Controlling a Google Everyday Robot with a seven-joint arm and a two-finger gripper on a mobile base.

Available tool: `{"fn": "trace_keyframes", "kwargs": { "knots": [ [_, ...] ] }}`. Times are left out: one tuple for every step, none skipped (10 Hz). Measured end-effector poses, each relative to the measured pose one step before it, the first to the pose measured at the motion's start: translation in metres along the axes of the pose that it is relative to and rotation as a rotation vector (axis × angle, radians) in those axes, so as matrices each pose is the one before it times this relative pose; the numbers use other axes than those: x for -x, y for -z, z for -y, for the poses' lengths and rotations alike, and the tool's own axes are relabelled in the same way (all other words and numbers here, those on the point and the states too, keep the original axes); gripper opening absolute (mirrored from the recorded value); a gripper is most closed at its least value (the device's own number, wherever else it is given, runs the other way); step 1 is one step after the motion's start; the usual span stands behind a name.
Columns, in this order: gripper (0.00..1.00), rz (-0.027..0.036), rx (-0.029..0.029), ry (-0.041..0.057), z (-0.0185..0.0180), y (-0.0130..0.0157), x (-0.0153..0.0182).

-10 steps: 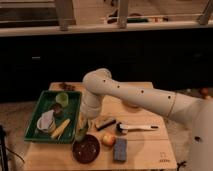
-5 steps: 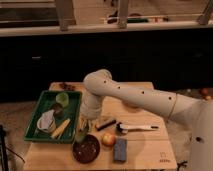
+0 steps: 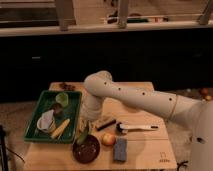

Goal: Place pepper in purple bowl

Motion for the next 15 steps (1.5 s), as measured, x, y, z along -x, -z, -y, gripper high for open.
{"fn": "trace_keyframes", "kwargs": {
  "knots": [
    [0.06, 0.00087, 0.00149, 0.00358, -0.00086, -0.00167, -0.00035],
    [0.06, 0.00431, 0.00524, 0.00797, 0.00148, -0.00527, 0.00004],
    [0.06, 0.00467, 0.00168, 0.00894, 0.00258, -0.00460, 0.00039],
    [0.06, 0.00453, 0.00100, 0.00436, -0.00213, -0.00577, -0.00066],
    [0.06, 0.00201, 0.00038, 0.00056, -0.00137, -0.00319, -0.00006],
    [0.06, 0.00226, 0.00111, 0.00351, -0.00032, -0.00258, 0.00163],
    [0.06, 0.00308, 0.00389, -0.00141, -0.00457, -0.00233, 0.00259],
    [0.06, 0.00211, 0.00154, -0.00237, -0.00242, -0.00143, 0.00149],
    [0.06, 0.00543, 0.00349, 0.00033, -0.00141, -0.00406, 0.00278],
    [0.06, 0.00616, 0.00626, -0.00053, -0.00155, -0.00534, 0.00149],
    [0.08, 0.00486, 0.00568, -0.00245, -0.00188, -0.00374, 0.00001],
    [0.14, 0.00791, 0.00607, 0.00040, -0.00122, -0.00487, 0.00032],
    [0.25, 0.00711, 0.00678, 0.00424, -0.00001, -0.00425, 0.00117],
    [0.36, 0.00708, 0.00506, 0.00361, -0.00059, -0.00340, 0.00066],
    [0.46, 0.00593, 0.00358, 0.00172, -0.00118, -0.00253, 0.00012]
  ]
}}
